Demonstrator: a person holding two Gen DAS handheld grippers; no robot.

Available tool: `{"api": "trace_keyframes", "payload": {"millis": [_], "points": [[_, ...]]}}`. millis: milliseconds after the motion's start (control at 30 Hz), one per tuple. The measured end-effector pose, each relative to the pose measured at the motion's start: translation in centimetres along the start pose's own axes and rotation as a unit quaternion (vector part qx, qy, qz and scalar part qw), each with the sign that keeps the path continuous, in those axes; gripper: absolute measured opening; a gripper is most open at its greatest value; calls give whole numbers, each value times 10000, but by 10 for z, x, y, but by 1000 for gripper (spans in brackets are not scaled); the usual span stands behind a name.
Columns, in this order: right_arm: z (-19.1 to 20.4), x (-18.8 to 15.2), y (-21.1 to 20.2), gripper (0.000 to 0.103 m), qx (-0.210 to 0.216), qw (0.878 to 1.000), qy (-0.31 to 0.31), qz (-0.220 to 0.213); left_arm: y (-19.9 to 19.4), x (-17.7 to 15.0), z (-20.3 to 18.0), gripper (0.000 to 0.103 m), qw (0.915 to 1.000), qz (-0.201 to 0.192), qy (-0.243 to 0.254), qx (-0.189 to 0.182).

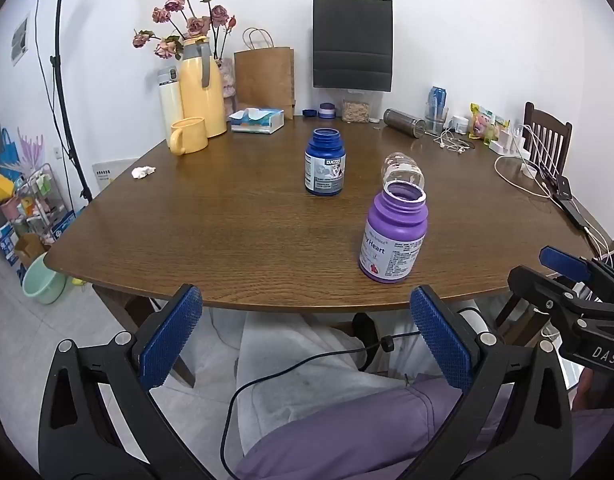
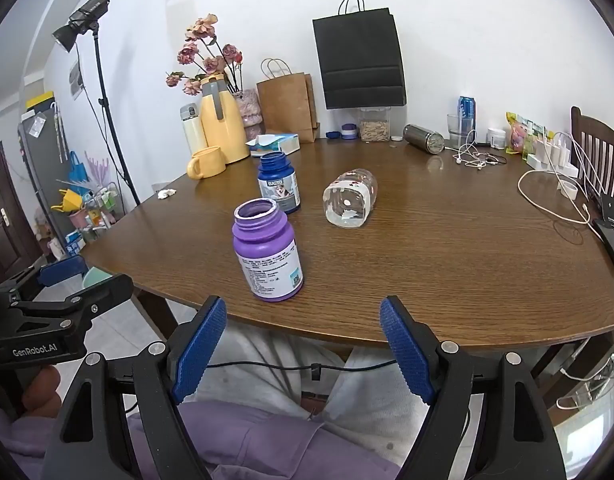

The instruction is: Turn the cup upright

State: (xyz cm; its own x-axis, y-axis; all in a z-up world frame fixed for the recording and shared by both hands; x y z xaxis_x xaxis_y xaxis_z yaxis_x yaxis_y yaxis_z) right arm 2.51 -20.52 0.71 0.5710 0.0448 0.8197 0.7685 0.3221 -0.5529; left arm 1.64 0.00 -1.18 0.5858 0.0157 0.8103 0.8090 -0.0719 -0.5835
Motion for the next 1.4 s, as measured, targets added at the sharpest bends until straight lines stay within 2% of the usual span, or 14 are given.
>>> {"api": "trace_keyframes", "payload": {"millis": [1400], "points": [[-2,-2,0,84,7,10000,13,-10,-1,0,0,103,10000,6,21,18]]}}
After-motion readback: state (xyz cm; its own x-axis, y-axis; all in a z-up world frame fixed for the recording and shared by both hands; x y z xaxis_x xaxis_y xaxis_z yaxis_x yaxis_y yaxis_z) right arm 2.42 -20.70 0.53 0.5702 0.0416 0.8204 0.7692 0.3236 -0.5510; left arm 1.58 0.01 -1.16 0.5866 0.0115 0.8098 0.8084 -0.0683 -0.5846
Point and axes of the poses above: each gripper's, at about its wrist camera, not at the fingertips, and y roughly the way its jaws point, z to its left, x to its top, the point moved 2 cm from there along y, roughly the way its jaws point, and after that the axes turned 4 degrees about -x, right-handed, at the moved point
